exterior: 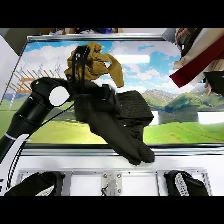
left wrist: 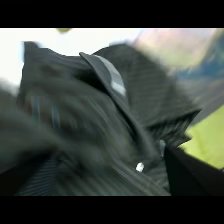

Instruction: Fold the clothes and pants, and hang the long-sleeved shirts on hangers.

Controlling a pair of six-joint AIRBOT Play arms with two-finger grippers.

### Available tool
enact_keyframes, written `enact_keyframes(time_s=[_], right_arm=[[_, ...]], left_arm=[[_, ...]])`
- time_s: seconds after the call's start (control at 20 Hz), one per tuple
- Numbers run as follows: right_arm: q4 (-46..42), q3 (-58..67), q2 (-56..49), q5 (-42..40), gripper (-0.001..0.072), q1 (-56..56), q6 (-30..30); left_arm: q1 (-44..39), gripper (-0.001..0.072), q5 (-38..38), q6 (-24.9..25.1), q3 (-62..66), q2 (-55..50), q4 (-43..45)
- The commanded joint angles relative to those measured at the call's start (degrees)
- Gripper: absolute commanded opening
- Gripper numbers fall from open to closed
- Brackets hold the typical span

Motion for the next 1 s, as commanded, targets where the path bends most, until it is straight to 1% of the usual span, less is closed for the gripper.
enact_keyframes(time_s=[0.0,0.15,0.25,0.35,0.45,0.55,0.6,0.65,0.7,0.8,0.85,0.9,0.95], right_arm=[[0.22,-0.02,-2.12,3.13,0.038,2.58,-0.02],[0.17,-0.02,-3.87,4.52,0.0375,6.58,-0.02],[0.02,-0.02,-4.9,4.57,0.0375,9.27,0.0],[-0.02,-0.02,-5.9,4.59,0.0375,11.47,0.0],[-0.04,-0.02,-6.62,4.61,0.0374,13.16,0.02],[-0.17,-0.02,-7.34,4.66,0.0374,14.32,0.02],[-0.59,-0.02,-7.72,4.66,0.0374,14.84,0.02],[-0.94,-0.02,-8.07,4.7,0.0374,15.19,0.02],[-0.87,-0.02,-8.59,4.81,0.0374,15.5,0.02],[-0.92,-0.04,-9.64,4.85,0.0374,16.31,0.0],[-0.9,-0.04,-10.19,4.96,0.0374,16.7,0.0],[-0.94,-0.04,-10.88,5.2,0.0374,17.14,0.0],[-0.92,-0.07,-11.67,5.22,0.0374,17.64,0.0]], left_arm=[[8.17,0.071,-0.04,1.22,-5.77,1.49,-10.23],[12.2,0.071,-1.97,2.69,-5.77,2.86,-10.47],[10.97,0.071,-1.36,4.2,-5.77,1.79,-9.97],[7.98,0.071,0.35,4.02,-5.75,-0.52,-4.33],[6.84,0.071,0.96,3.69,-4.76,-3.78,1.05],[7.89,0.071,-0.09,3.78,-0.87,-8.02,4.7],[9.16,0.071,-0.46,4.72,2.12,-10.32,4.63],[10.43,0.071,-0.74,7.63,5.05,-12.46,4.22],[11.34,0.071,-1.25,11.82,7.93,-14.69,3.96],[12.52,0.071,-5.09,21.92,12.92,-19.28,3.96],[12.55,0.071,-7.91,26.18,14.93,-21.64,4.0],[12.55,0.071,-9.49,29.29,16.33,-23.69,4.0],[12.55,0.071,-10.1,31.28,17.46,-25.75,4.02]])
